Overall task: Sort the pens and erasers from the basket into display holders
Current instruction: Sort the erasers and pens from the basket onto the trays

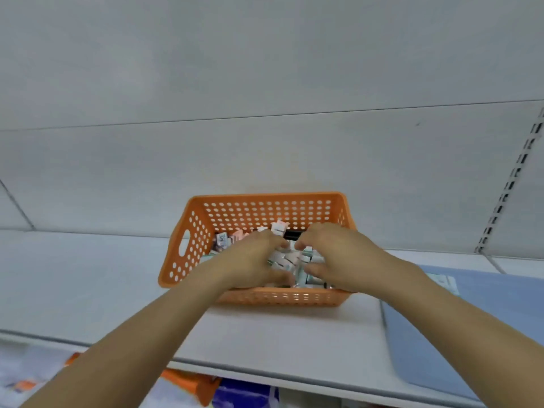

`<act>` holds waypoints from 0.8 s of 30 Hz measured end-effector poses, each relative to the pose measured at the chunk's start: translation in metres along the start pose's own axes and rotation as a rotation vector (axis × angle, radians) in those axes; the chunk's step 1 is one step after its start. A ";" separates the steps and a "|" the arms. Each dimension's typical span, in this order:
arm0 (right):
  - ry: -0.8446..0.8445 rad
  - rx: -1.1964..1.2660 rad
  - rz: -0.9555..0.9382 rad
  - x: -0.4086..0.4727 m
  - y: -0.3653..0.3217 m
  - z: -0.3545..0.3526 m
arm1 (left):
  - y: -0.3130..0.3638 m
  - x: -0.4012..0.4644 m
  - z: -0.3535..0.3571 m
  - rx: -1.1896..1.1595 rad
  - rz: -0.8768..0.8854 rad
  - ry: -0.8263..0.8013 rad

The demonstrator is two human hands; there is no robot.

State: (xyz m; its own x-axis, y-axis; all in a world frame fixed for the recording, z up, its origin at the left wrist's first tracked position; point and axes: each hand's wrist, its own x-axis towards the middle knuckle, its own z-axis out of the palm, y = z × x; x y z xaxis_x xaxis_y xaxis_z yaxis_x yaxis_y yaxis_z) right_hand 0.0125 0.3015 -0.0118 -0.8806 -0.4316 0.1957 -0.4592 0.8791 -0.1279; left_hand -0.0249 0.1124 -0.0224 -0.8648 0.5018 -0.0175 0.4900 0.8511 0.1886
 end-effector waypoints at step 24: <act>-0.089 -0.068 0.208 0.040 -0.007 0.020 | -0.017 0.010 -0.012 -0.254 -0.008 -0.061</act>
State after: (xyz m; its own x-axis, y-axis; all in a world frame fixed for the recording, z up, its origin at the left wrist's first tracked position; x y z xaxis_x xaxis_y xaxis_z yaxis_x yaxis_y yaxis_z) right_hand -0.0223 0.2743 -0.0230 -0.9636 -0.2535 0.0849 -0.2608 0.9612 -0.0898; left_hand -0.0428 0.1011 -0.0144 -0.8567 0.5100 -0.0775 0.4333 0.7930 0.4282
